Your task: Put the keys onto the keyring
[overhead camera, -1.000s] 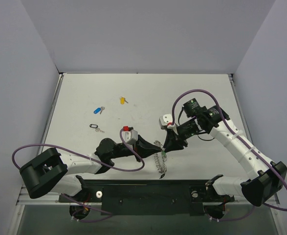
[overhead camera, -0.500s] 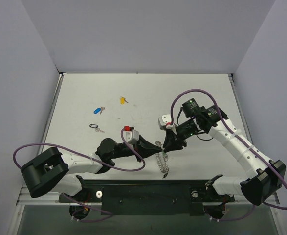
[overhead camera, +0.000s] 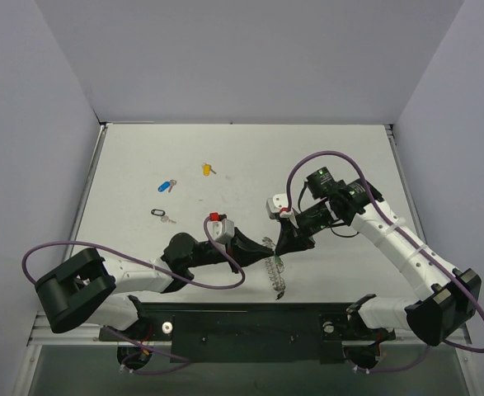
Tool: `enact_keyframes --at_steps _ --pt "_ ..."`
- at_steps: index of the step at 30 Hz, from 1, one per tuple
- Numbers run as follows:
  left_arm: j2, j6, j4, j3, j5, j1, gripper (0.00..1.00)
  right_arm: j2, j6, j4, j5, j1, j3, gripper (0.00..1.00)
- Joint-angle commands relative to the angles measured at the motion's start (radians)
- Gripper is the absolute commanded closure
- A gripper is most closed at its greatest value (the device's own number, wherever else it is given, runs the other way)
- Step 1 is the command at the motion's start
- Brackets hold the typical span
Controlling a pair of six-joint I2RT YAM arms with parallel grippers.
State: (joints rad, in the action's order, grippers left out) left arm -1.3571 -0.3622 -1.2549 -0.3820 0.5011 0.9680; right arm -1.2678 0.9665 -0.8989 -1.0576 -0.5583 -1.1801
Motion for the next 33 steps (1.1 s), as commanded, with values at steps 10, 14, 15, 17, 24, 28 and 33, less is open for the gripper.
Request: enact_keyframes --at_steps 10,14,15,17,24,28,33 --pt "0.018 -0.069 -0.12 -0.051 -0.045 0.0 0.86 0.027 -0.095 -0.009 0.045 -0.009 -0.016 1.0" --pt "0.091 -0.089 0.024 -0.043 -0.094 0.0 0.48 0.031 -0.164 -0.024 0.117 -0.009 -0.044 1.0" --pt "0.139 -0.074 0.081 -0.047 -0.108 0.001 0.44 0.033 -0.164 -0.037 0.151 -0.008 -0.05 1.0" --pt "0.226 -0.02 0.259 -0.066 -0.177 0.006 0.39 0.03 -0.132 -0.09 0.198 -0.008 -0.076 1.0" --pt "0.32 0.236 0.807 -0.236 -0.351 0.096 0.34 -0.022 -0.04 -0.288 0.309 -0.006 -0.194 1.0" --pt "0.244 0.354 0.848 -0.317 -0.427 0.162 0.37 -0.039 -0.022 -0.324 0.321 -0.008 -0.22 1.0" --pt "0.158 0.45 0.767 -0.359 -0.446 0.196 0.41 -0.038 -0.025 -0.324 0.318 0.003 -0.217 1.0"
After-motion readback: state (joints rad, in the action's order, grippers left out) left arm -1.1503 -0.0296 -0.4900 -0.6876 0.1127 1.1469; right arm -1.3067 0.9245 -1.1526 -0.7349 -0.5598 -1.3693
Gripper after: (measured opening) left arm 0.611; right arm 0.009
